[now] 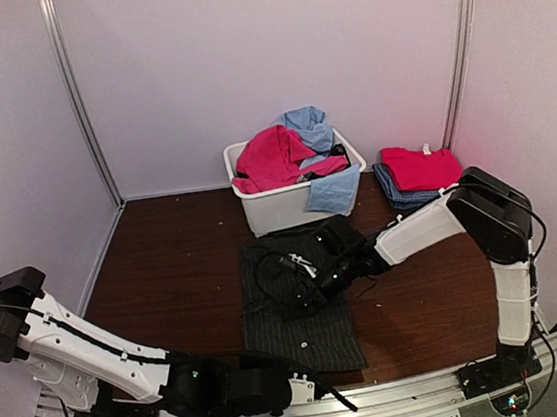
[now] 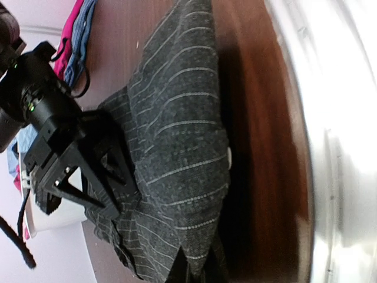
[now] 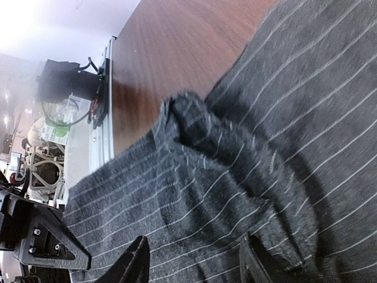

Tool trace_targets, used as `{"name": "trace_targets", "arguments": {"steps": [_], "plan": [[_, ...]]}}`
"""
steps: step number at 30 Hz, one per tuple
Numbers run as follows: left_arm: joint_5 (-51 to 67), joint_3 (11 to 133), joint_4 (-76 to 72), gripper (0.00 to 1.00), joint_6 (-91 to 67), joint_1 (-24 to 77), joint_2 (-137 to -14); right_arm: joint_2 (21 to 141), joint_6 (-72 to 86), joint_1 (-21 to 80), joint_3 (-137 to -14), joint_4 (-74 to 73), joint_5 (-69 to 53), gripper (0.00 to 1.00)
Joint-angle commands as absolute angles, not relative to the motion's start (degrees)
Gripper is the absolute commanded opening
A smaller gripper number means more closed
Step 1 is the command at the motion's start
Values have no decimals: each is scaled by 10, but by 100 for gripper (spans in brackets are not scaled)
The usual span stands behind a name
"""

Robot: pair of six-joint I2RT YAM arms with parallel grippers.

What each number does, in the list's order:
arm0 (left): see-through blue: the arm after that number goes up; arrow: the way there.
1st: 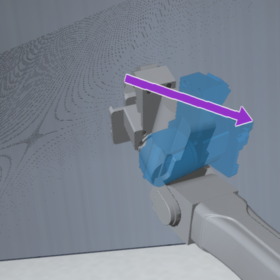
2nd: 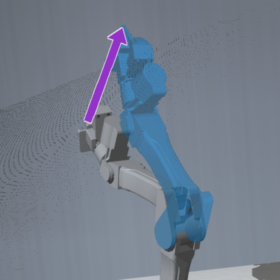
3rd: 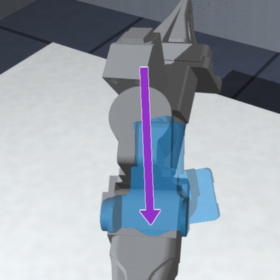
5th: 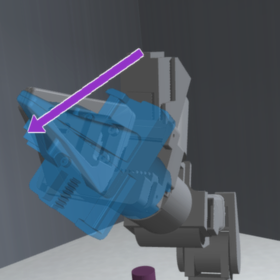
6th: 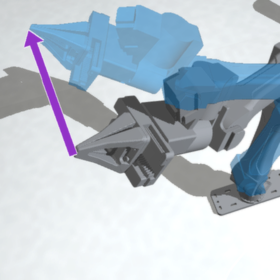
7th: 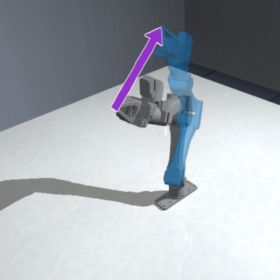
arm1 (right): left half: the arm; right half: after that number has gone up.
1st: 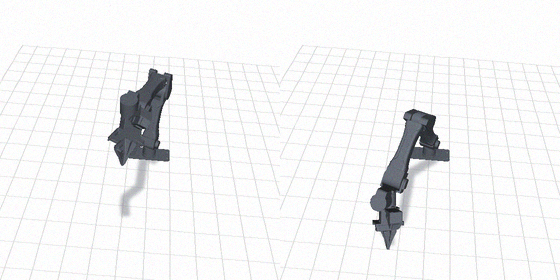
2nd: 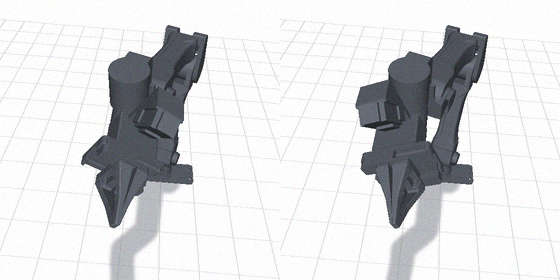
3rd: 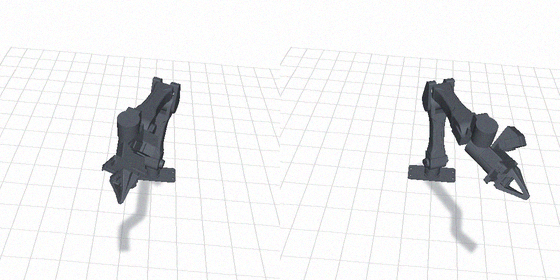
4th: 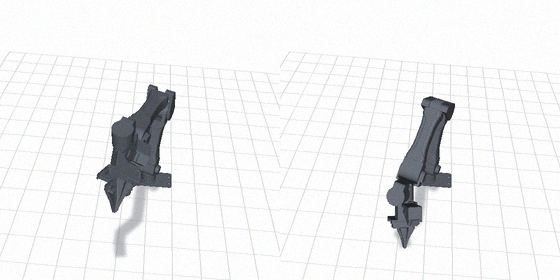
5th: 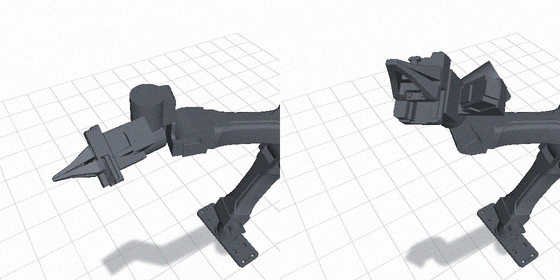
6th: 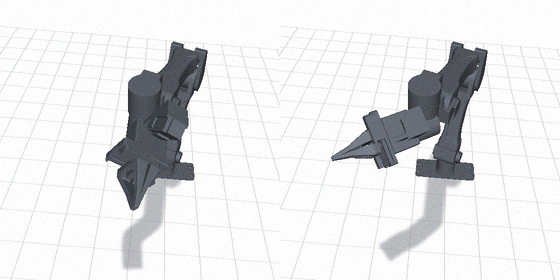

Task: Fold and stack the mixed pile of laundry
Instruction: Pick up the 2/3-rectangle-folded shirt from the center of the board.

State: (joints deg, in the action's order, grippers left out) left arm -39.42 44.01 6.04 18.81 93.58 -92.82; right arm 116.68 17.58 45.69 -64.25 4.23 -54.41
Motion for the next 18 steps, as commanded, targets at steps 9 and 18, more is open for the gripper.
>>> {"name": "trace_targets", "arguments": {"steps": [9,18], "plan": [[-108,553,282,0,58,969,-810,1087,113,368,-748,-101,-507,57],[-17,635,368,0,43,946,-819,1158,64,364,-771,-139,-434,55]]}}
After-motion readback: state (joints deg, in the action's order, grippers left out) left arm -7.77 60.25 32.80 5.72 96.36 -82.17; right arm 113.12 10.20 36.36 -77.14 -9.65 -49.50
